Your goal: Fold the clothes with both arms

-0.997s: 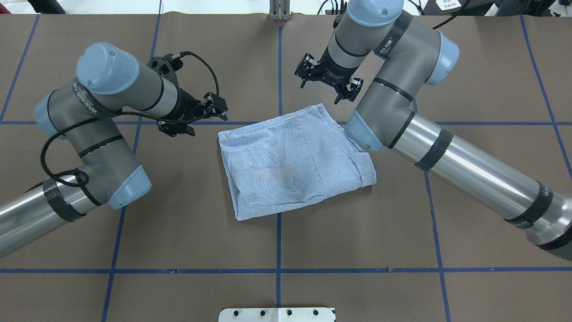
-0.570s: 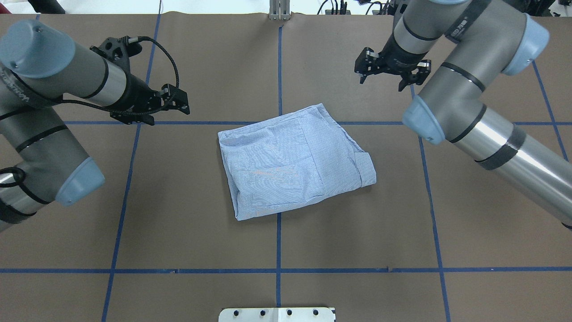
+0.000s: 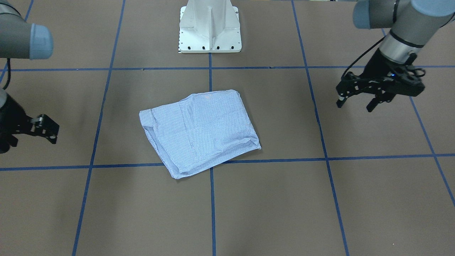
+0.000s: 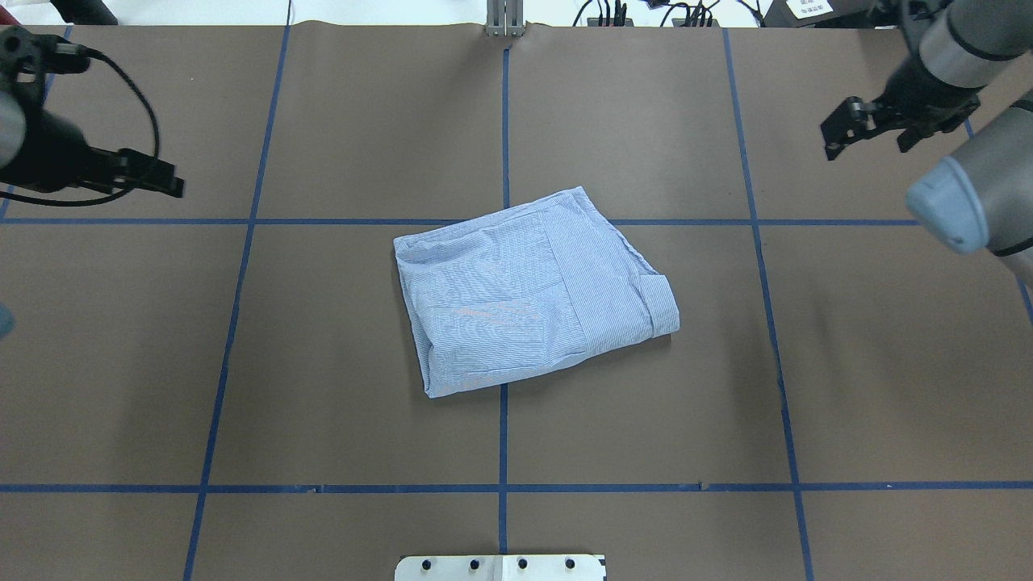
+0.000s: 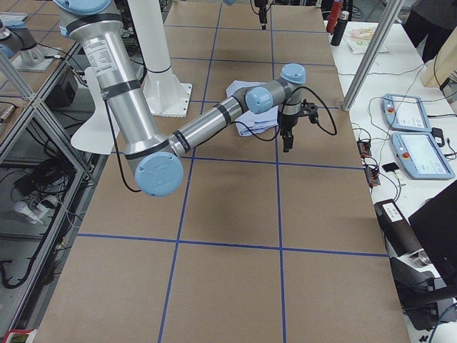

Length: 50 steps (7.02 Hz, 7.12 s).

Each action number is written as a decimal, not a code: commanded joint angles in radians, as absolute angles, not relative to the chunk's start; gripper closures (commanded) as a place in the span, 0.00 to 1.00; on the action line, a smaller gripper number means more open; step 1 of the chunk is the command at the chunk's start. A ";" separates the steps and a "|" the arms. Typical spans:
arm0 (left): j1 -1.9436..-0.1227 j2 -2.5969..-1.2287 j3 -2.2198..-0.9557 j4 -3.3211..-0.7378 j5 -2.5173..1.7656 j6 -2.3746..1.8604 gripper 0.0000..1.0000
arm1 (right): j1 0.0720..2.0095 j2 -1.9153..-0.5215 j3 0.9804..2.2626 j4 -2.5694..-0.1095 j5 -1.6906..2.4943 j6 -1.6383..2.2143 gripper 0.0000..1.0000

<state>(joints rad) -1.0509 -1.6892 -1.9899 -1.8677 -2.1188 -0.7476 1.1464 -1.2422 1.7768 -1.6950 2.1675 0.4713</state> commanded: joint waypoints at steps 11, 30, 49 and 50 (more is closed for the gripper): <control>-1.483 -1.399 -1.744 -1.836 -2.229 -0.054 0.01 | 1.580 -1.701 1.786 -1.692 2.335 -0.042 0.00; -1.543 -1.404 -1.792 -1.511 -2.299 0.102 0.01 | 1.575 -1.733 1.778 -1.551 2.303 0.138 0.00; -1.557 -1.385 -1.890 -1.405 -2.347 0.082 0.01 | 1.575 -1.730 1.786 -1.562 2.306 0.138 0.00; -1.559 -1.385 -1.891 -1.405 -2.347 0.084 0.01 | 1.575 -1.730 1.786 -1.562 2.306 0.138 0.00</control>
<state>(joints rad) -1.5565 -1.3858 -1.8908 -1.4048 -2.3486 0.0693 1.5754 -1.7305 1.7855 -1.5616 2.3056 0.1381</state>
